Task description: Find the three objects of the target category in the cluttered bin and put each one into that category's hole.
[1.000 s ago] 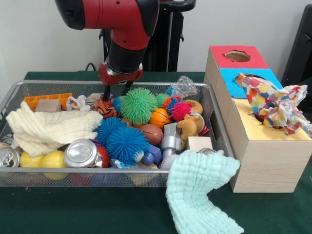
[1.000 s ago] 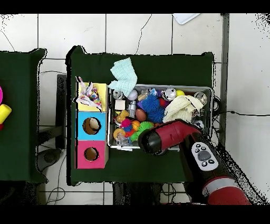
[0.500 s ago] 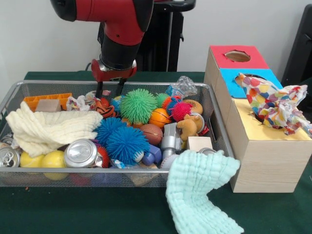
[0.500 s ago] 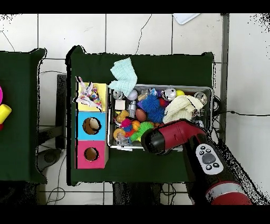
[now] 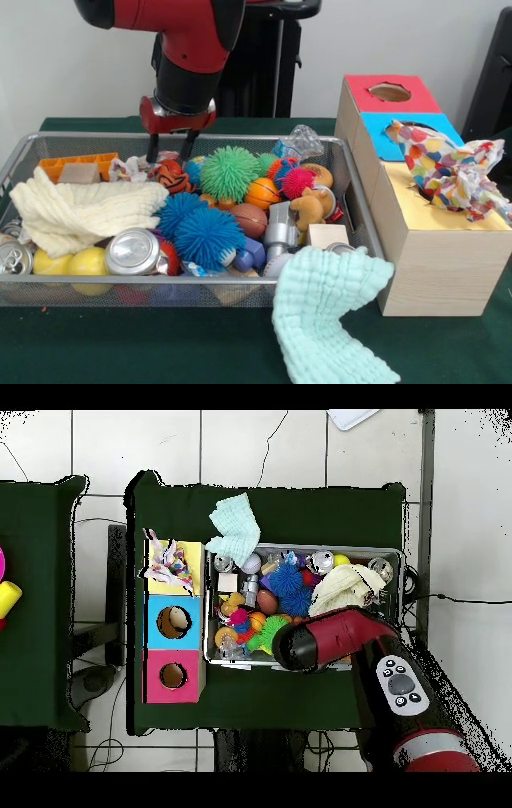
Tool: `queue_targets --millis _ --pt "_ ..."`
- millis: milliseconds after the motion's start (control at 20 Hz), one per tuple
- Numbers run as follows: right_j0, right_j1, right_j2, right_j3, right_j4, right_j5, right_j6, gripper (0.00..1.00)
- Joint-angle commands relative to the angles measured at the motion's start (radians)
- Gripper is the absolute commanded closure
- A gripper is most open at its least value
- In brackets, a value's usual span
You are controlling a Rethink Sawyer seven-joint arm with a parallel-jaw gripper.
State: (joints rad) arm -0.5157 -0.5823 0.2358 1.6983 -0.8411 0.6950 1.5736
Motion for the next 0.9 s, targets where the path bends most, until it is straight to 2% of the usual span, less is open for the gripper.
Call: queue_targets --millis 50,700,900 --pt "-0.004 0.043 0.001 -0.093 -0.074 0.065 -0.135 0.0" --pt "0.003 0.036 -0.015 -0.096 -0.115 0.072 -0.16 0.0" --pt "0.012 0.05 -0.03 -0.113 -0.138 0.063 -0.129 0.0"
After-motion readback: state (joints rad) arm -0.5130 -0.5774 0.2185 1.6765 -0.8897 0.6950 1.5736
